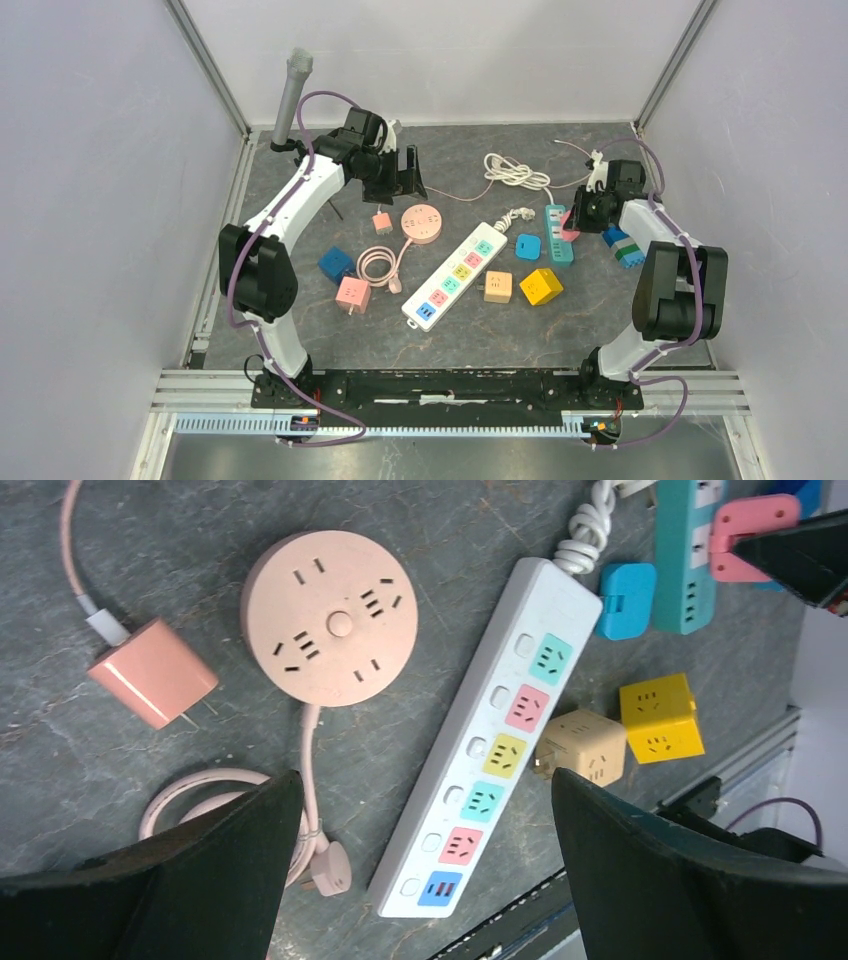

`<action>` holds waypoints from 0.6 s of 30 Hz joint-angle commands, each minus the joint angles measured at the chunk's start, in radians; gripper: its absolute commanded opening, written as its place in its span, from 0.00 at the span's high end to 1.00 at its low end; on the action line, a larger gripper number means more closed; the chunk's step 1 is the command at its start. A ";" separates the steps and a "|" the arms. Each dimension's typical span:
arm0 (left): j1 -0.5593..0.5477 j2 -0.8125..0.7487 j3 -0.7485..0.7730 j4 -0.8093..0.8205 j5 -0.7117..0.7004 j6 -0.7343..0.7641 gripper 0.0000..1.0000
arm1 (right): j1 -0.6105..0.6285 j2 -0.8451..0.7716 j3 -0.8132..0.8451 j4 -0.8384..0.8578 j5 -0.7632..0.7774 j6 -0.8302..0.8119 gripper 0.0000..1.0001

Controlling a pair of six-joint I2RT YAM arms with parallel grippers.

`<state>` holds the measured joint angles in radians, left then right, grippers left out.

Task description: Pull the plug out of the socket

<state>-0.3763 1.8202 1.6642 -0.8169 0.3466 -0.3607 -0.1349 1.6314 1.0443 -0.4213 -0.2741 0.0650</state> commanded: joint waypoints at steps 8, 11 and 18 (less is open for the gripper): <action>-0.006 0.033 0.047 0.059 0.119 -0.046 0.03 | 0.004 0.060 -0.041 0.070 -0.199 0.233 1.00; -0.012 0.049 0.048 0.059 0.125 -0.047 0.04 | 0.003 0.057 -0.056 0.091 -0.194 0.241 1.00; -0.054 0.093 0.054 0.139 0.186 -0.089 0.06 | 0.074 -0.020 -0.041 0.099 0.011 0.157 1.00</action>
<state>-0.3965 1.8843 1.6756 -0.7689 0.4541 -0.3904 -0.1253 1.6497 1.0012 -0.3218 -0.3935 0.2607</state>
